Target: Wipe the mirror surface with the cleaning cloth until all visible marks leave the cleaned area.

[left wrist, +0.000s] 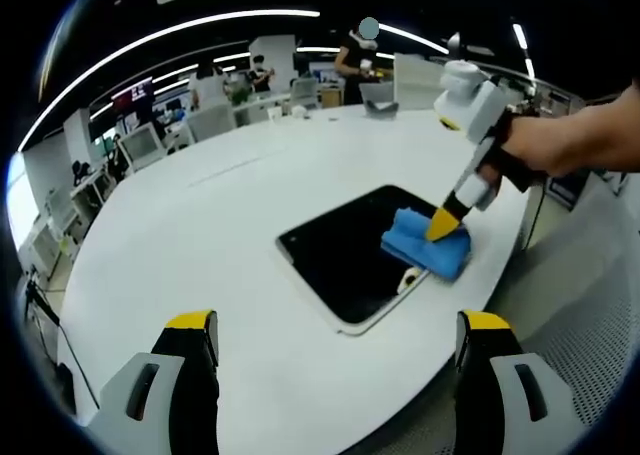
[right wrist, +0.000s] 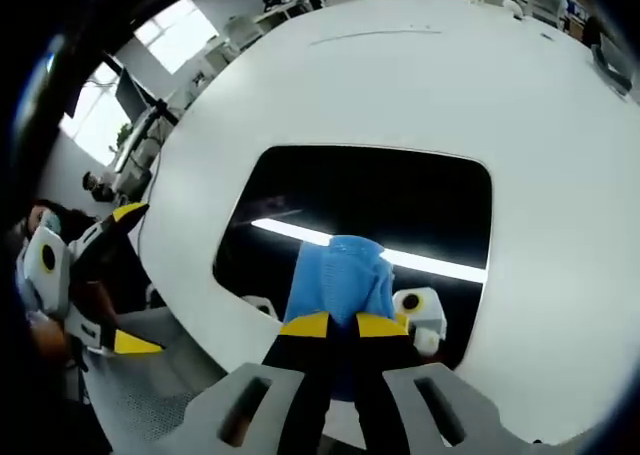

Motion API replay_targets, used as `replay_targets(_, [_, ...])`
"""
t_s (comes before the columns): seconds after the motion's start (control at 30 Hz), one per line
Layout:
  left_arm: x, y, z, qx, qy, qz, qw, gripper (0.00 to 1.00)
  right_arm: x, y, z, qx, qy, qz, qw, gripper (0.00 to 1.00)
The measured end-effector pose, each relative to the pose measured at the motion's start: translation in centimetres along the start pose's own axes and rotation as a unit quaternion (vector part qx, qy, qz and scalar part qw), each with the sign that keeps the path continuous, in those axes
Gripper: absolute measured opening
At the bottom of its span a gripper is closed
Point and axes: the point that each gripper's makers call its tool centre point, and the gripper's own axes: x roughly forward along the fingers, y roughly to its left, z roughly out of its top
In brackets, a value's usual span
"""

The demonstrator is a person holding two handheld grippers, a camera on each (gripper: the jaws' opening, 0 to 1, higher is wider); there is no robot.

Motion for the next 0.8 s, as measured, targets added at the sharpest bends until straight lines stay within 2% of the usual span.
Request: replay_targets(0.8, [-0.08,0.02,0.02,-0.001,0.000,0.000,1.0000,0.99,-0.36,0.15,-0.27,-0.006,0.008,0.010,0.9999,0.02])
